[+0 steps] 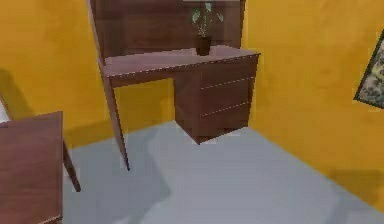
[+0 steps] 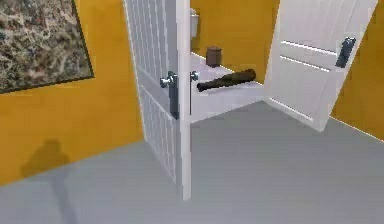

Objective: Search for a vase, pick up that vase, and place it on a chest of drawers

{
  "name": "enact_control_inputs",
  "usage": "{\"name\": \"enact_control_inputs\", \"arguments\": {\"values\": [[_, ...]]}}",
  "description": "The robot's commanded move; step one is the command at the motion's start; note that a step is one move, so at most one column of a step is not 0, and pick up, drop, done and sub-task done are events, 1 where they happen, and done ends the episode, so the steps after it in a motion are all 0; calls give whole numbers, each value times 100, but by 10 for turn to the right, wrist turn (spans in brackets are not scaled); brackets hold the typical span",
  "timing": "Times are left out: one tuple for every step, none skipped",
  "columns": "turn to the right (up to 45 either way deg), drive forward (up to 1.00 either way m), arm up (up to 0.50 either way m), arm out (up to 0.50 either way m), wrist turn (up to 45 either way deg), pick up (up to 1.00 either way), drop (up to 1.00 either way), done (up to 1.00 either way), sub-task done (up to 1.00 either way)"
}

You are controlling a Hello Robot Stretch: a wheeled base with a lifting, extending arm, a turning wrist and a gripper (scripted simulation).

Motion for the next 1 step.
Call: {"name": "enact_control_inputs", "arguments": {"values": [[450,0,0,0,0,0,0,0,0]]}}
